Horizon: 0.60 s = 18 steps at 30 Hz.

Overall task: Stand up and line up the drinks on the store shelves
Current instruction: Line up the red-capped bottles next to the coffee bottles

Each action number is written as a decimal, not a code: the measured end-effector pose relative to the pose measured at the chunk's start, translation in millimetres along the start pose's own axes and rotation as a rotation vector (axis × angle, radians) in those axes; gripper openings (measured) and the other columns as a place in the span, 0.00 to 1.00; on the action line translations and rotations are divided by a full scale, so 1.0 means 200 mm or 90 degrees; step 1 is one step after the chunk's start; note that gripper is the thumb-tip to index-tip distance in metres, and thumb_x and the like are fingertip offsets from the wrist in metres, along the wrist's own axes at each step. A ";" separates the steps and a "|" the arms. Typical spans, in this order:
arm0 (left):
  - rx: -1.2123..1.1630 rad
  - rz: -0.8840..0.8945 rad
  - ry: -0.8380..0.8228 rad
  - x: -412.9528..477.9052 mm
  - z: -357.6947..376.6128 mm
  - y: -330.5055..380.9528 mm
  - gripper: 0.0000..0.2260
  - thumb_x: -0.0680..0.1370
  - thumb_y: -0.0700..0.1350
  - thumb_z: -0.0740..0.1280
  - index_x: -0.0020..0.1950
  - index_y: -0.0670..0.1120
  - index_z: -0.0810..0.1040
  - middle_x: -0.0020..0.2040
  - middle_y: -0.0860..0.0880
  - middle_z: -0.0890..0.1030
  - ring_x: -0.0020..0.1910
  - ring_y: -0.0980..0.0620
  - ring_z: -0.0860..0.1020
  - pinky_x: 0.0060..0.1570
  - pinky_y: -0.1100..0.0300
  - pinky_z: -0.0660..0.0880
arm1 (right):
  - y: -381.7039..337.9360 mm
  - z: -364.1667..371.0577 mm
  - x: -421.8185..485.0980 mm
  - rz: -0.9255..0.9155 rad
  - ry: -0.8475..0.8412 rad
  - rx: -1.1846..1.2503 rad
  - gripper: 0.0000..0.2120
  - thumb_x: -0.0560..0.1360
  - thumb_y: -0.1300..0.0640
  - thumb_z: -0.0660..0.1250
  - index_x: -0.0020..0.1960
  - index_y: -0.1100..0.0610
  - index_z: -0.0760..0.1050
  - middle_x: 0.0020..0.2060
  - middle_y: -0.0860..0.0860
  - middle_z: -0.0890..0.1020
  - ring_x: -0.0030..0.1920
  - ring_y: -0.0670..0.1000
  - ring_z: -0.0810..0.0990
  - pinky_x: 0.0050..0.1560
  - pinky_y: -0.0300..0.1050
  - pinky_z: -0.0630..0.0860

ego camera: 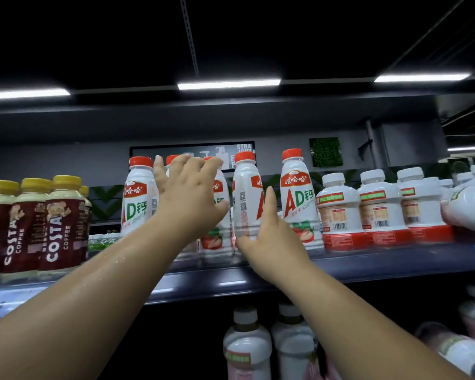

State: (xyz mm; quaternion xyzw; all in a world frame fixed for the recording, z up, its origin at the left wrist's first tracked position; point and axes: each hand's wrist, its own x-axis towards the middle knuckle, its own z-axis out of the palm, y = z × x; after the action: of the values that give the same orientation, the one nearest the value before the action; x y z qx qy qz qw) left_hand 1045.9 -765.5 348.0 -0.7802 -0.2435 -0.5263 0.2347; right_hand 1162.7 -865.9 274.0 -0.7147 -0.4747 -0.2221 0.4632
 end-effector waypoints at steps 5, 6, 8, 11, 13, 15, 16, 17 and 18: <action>-0.012 -0.004 -0.016 -0.01 -0.01 -0.05 0.30 0.74 0.60 0.66 0.74 0.59 0.59 0.72 0.53 0.68 0.77 0.47 0.53 0.73 0.37 0.36 | 0.00 0.01 0.00 0.011 0.056 -0.027 0.54 0.71 0.38 0.72 0.79 0.51 0.37 0.71 0.55 0.65 0.68 0.57 0.70 0.64 0.53 0.71; -0.020 -0.009 -0.019 0.01 -0.01 -0.06 0.30 0.74 0.60 0.66 0.74 0.59 0.60 0.71 0.53 0.69 0.77 0.47 0.54 0.73 0.37 0.36 | 0.00 0.01 0.00 0.010 0.049 -0.033 0.54 0.72 0.38 0.71 0.79 0.49 0.34 0.71 0.55 0.65 0.67 0.57 0.70 0.63 0.53 0.72; -0.039 -0.019 -0.029 0.07 -0.04 -0.08 0.28 0.75 0.60 0.66 0.73 0.58 0.61 0.69 0.53 0.71 0.76 0.47 0.57 0.74 0.36 0.37 | 0.00 0.01 -0.01 0.008 0.032 -0.038 0.53 0.74 0.40 0.68 0.78 0.47 0.29 0.70 0.55 0.69 0.64 0.57 0.74 0.60 0.52 0.74; -0.056 -0.013 -0.070 0.17 -0.08 -0.10 0.26 0.76 0.60 0.66 0.73 0.59 0.63 0.66 0.54 0.76 0.73 0.47 0.65 0.73 0.35 0.37 | 0.02 0.01 -0.02 -0.004 0.052 -0.044 0.51 0.75 0.41 0.69 0.79 0.46 0.31 0.69 0.53 0.71 0.63 0.56 0.75 0.58 0.51 0.75; -0.052 0.002 -0.115 0.23 -0.09 -0.11 0.27 0.76 0.61 0.65 0.73 0.59 0.63 0.65 0.54 0.78 0.70 0.47 0.70 0.73 0.35 0.36 | 0.03 0.02 -0.03 -0.015 0.076 -0.042 0.50 0.75 0.39 0.69 0.79 0.46 0.35 0.69 0.53 0.70 0.64 0.55 0.73 0.59 0.51 0.74; -0.040 0.010 -0.147 0.28 -0.09 -0.11 0.26 0.77 0.62 0.64 0.74 0.60 0.63 0.66 0.54 0.77 0.69 0.47 0.71 0.72 0.35 0.34 | 0.04 0.02 -0.04 -0.018 0.082 -0.048 0.48 0.75 0.39 0.69 0.78 0.46 0.36 0.68 0.53 0.69 0.64 0.54 0.73 0.59 0.50 0.74; -0.033 0.009 -0.159 0.30 -0.09 -0.12 0.26 0.78 0.63 0.62 0.74 0.60 0.63 0.66 0.54 0.77 0.69 0.47 0.72 0.72 0.35 0.34 | 0.04 0.02 -0.04 -0.022 0.085 -0.055 0.48 0.75 0.38 0.68 0.78 0.46 0.37 0.68 0.52 0.70 0.63 0.54 0.73 0.59 0.49 0.74; -0.026 0.009 -0.171 0.32 -0.08 -0.13 0.24 0.78 0.63 0.61 0.73 0.60 0.64 0.65 0.54 0.78 0.68 0.47 0.73 0.72 0.35 0.34 | 0.04 0.03 -0.04 -0.027 0.089 -0.064 0.47 0.76 0.38 0.68 0.79 0.47 0.38 0.68 0.52 0.70 0.63 0.53 0.74 0.58 0.48 0.74; -0.021 0.008 -0.184 0.34 -0.07 -0.14 0.23 0.79 0.63 0.60 0.73 0.60 0.65 0.64 0.54 0.79 0.67 0.48 0.74 0.72 0.35 0.34 | 0.03 0.03 -0.05 -0.031 0.093 -0.074 0.46 0.76 0.38 0.67 0.79 0.48 0.39 0.68 0.52 0.70 0.63 0.53 0.74 0.58 0.48 0.74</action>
State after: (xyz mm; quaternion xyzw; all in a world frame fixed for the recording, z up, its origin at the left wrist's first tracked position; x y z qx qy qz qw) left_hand 1040.4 -744.7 419.0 -0.8532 -0.2608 -0.4110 0.1875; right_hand 1163.6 -866.1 260.7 -0.7102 -0.4433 -0.3122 0.4491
